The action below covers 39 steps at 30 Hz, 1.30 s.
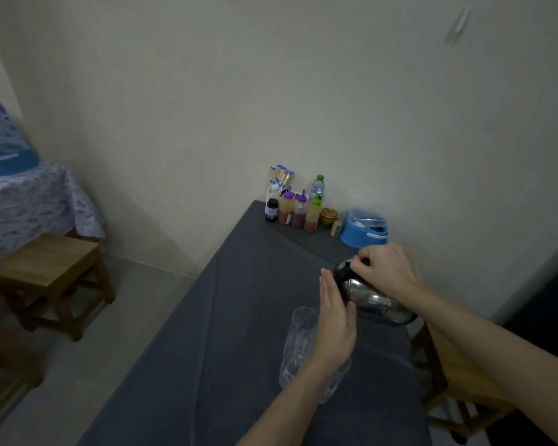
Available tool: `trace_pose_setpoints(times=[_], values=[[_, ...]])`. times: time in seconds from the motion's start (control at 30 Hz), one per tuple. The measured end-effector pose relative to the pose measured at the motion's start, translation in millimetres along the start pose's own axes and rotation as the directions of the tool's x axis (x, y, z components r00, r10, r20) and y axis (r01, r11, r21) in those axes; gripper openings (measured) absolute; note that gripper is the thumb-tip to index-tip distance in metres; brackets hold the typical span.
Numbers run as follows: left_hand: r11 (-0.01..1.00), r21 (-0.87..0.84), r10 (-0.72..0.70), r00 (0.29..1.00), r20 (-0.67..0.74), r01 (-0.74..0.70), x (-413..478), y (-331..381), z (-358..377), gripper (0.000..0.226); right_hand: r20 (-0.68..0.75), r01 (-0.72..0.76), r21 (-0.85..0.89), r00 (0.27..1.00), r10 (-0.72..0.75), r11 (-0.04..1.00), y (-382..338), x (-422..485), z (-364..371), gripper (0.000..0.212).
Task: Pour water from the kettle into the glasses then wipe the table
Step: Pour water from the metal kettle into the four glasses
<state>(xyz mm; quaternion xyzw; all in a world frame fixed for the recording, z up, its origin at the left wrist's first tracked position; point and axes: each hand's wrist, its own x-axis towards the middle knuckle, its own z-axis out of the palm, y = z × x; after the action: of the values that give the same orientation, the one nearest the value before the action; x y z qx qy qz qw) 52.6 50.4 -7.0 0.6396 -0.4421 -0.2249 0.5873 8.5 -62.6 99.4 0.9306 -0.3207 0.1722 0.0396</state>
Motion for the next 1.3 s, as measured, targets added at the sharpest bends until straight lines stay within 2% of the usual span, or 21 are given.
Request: trace_pose_setpoints(times=[0.63, 0.8, 0.87, 0.97, 1.1, 1.3], values=[[1.000, -0.024, -0.012, 0.999, -0.044, 0.011, -3, -2, -3, 0.068, 0.017, 0.095, -0.080, 0.995, -0.094, 0.992, -9, 9, 2, 0.033], [1.000, -0.001, 0.003, 0.998, -0.058, -0.003, -3, -5, -4, 0.073, 0.003, 0.102, -0.065, 0.995, -0.102, 0.993, -12, 6, 2, 0.031], [1.000, 0.025, 0.019, 0.998, -0.061, -0.018, -3, -6, -4, 0.083, 0.007, 0.101, -0.063, 0.995, -0.101, 0.993, -13, 4, 2, 0.031], [0.998, 0.054, 0.019, 0.998, -0.066, -0.016, -3, -7, -4, 0.089, 0.011, 0.085, -0.046, 0.996, -0.085, 0.995, -14, 1, 2, 0.031], [0.999, 0.035, -0.006, 1.000, -0.031, 0.007, -6, -4, -8, 0.071, -0.015, 0.019, 0.017, 1.000, -0.019, 1.000, -13, -3, 5, 0.030], [0.991, 0.135, 0.012, 0.999, 0.048, -0.019, -1, 4, -14, 0.066, -0.079, -0.084, 0.084, 0.993, 0.091, 0.993, 0, -12, 6, 0.032]])
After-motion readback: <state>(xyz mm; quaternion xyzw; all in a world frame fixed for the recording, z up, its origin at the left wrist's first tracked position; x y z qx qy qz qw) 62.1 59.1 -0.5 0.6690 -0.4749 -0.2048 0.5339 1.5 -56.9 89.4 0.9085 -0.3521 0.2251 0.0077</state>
